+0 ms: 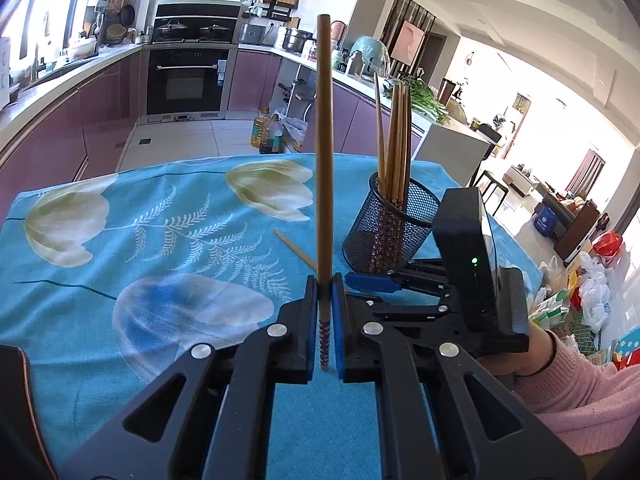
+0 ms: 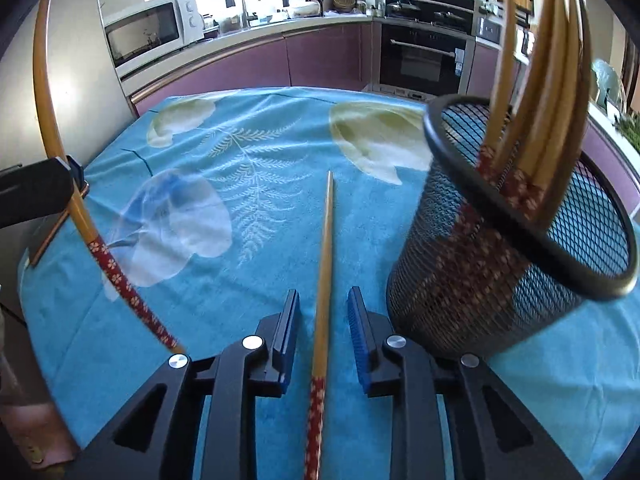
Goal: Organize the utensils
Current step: 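Carry both held chopsticks over the mesh holder with both grippers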
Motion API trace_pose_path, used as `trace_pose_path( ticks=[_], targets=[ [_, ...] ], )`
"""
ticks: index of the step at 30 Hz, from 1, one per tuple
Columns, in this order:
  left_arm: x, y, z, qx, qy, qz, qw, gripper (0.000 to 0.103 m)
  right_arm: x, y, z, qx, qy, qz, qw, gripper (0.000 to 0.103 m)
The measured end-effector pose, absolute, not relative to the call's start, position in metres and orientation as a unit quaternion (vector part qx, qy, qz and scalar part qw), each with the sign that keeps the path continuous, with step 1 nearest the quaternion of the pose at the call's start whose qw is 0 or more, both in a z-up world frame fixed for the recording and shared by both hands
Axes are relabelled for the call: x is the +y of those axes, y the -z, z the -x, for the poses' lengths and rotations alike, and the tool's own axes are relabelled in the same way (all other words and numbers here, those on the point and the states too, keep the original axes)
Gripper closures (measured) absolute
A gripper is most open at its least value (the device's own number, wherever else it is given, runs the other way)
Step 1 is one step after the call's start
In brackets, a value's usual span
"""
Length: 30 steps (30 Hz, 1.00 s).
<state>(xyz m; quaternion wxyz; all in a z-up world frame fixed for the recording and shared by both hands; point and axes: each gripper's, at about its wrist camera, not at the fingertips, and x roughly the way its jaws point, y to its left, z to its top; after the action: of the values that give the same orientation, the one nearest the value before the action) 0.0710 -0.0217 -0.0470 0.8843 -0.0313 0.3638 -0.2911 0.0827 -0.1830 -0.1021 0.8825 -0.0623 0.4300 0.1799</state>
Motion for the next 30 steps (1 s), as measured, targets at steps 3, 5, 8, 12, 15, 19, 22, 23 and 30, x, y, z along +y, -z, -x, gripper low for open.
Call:
trace_pose_path(
  ticks=[3, 5, 8, 12, 15, 19, 22, 23, 30],
  targets=[
    [-0.024, 0.048, -0.072, 0.363, 0.290, 0.029, 0.885, 0.095, -0.185, 0.102, -0.083, 0.432, -0.185, 0.051, 0.881, 0.097],
    [-0.027, 0.048, -0.073, 0.363, 0.291, 0.029, 0.884, 0.095, -0.188, 0.101, -0.081, 0.431, -0.186, 0.042, 0.882, 0.097],
    [-0.032, 0.048, -0.071, 0.362, 0.291, 0.024, 0.885, 0.095, -0.197, 0.093, -0.074, 0.418, -0.199, 0.015, 0.886, 0.097],
    [-0.036, 0.046, -0.070, 0.362, 0.295, 0.024, 0.884, 0.095, -0.210, 0.071, -0.056, 0.385, -0.217, -0.009, 0.897, 0.097],
    [-0.040, 0.046, -0.070, 0.362, 0.296, 0.024, 0.884, 0.095, -0.218, 0.055, -0.044, 0.357, -0.228, -0.023, 0.905, 0.097],
    [-0.044, 0.044, -0.070, 0.360, 0.297, 0.021, 0.884, 0.095, -0.227, 0.039, -0.030, 0.327, -0.245, -0.036, 0.912, 0.097],
    [-0.047, 0.041, -0.069, 0.357, 0.299, 0.017, 0.885, 0.095, -0.234, 0.029, -0.023, 0.308, -0.255, -0.044, 0.915, 0.097],
    [-0.048, 0.040, -0.068, 0.356, 0.300, 0.016, 0.885, 0.095, -0.234, 0.028, -0.021, 0.304, -0.259, -0.048, 0.915, 0.097],
    [-0.052, 0.038, -0.066, 0.354, 0.301, 0.011, 0.885, 0.095, -0.246, 0.021, -0.012, 0.287, -0.284, -0.075, 0.912, 0.097]
  ],
)
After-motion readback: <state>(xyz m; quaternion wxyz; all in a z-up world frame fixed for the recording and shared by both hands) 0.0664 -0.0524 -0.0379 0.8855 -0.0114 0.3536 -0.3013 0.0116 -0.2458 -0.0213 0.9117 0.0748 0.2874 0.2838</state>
